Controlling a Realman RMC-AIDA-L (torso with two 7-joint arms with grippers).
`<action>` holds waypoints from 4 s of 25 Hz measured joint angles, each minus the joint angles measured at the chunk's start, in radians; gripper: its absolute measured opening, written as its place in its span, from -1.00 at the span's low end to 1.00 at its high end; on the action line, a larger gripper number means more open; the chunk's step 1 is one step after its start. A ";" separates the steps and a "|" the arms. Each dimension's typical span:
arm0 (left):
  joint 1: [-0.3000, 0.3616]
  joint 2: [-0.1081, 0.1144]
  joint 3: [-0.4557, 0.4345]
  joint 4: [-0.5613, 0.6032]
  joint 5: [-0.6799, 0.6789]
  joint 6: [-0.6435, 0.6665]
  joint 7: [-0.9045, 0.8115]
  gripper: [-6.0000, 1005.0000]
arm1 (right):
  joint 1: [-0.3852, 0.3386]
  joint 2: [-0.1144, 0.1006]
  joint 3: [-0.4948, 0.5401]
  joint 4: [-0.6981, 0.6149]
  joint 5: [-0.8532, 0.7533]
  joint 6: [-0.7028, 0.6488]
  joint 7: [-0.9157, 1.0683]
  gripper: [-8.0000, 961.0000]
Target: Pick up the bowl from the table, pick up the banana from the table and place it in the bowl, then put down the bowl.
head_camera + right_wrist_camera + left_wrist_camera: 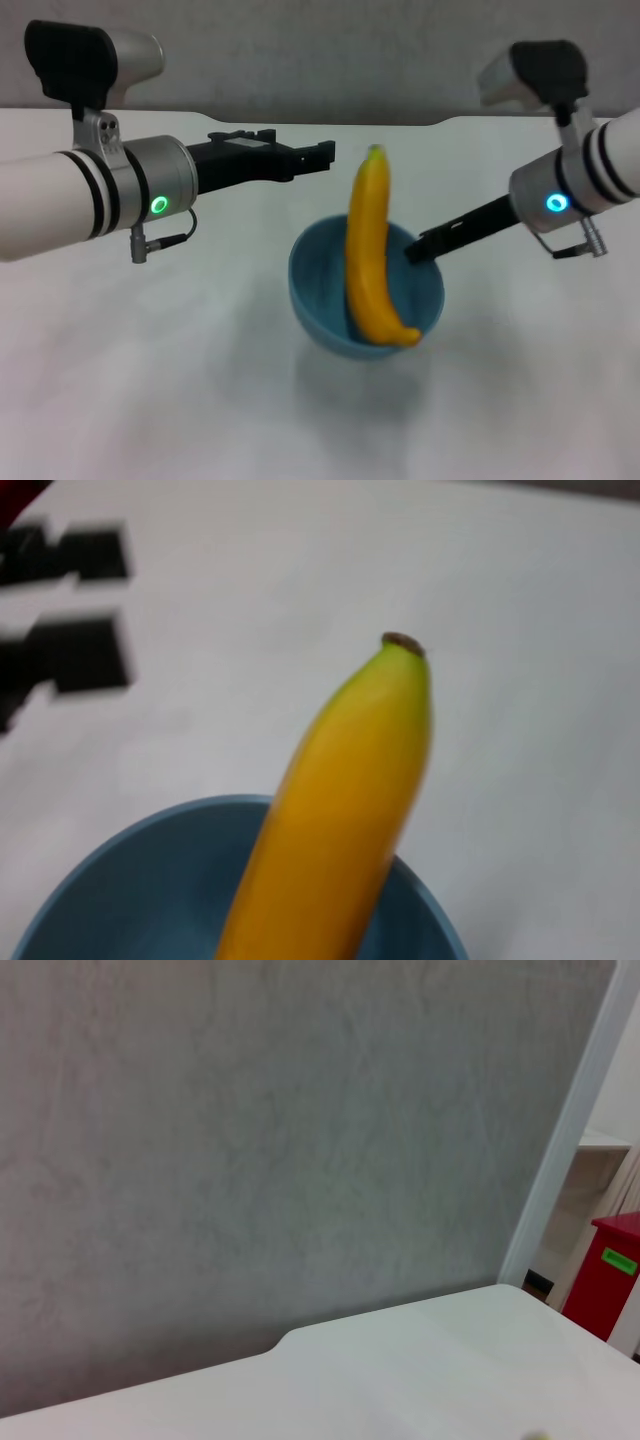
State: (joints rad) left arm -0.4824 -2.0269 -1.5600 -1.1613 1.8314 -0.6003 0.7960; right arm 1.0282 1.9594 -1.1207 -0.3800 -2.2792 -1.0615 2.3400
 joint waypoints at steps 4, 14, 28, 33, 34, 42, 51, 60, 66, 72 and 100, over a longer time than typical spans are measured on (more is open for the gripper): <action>0.001 0.000 -0.002 0.000 0.000 0.000 0.000 0.81 | 0.010 0.027 0.002 0.000 -0.060 -0.031 0.001 -0.93; 0.009 0.001 -0.011 0.000 0.000 0.010 0.012 0.81 | -0.011 0.040 -0.002 0.016 -0.131 -0.026 0.006 -0.93; 0.037 0.000 -0.026 0.001 0.000 0.012 0.034 0.81 | -0.048 0.045 -0.001 0.025 -0.165 0.000 0.009 -0.92; 0.043 -0.001 -0.025 0.004 -0.001 0.012 0.034 0.81 | -0.057 0.045 0.000 0.025 -0.213 0.030 0.049 -0.92; 0.046 -0.001 -0.025 0.004 -0.001 0.011 0.034 0.81 | -0.058 0.046 0.000 0.025 -0.219 0.034 0.054 -0.92; 0.053 -0.001 -0.035 0.004 -0.005 0.008 0.034 0.81 | -0.076 0.044 0.007 0.016 -0.221 0.039 0.059 -0.91; 0.061 -0.001 -0.035 0.010 -0.006 0.009 0.034 0.81 | -0.084 0.046 0.009 0.006 -0.218 0.077 0.059 -0.91; 0.063 -0.001 -0.037 0.012 -0.007 0.011 0.034 0.81 | -0.087 0.049 0.009 -0.001 -0.216 0.104 0.060 -0.90; 0.064 -0.001 -0.037 0.013 -0.008 0.011 0.034 0.81 | -0.102 0.051 0.010 -0.030 -0.214 0.106 0.060 -0.88; 0.064 -0.001 -0.037 0.014 -0.008 0.011 0.034 0.81 | -0.108 0.056 0.008 -0.042 -0.209 0.111 0.053 -0.79; 0.130 -0.003 -0.195 0.150 -0.303 -0.031 0.336 0.81 | -0.607 0.057 0.018 -0.434 0.560 0.119 -0.496 0.39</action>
State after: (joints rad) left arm -0.3527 -2.0304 -1.7555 -1.0110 1.5284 -0.6313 1.1322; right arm 0.4212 2.0161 -1.1031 -0.8141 -1.7188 -0.9422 1.8435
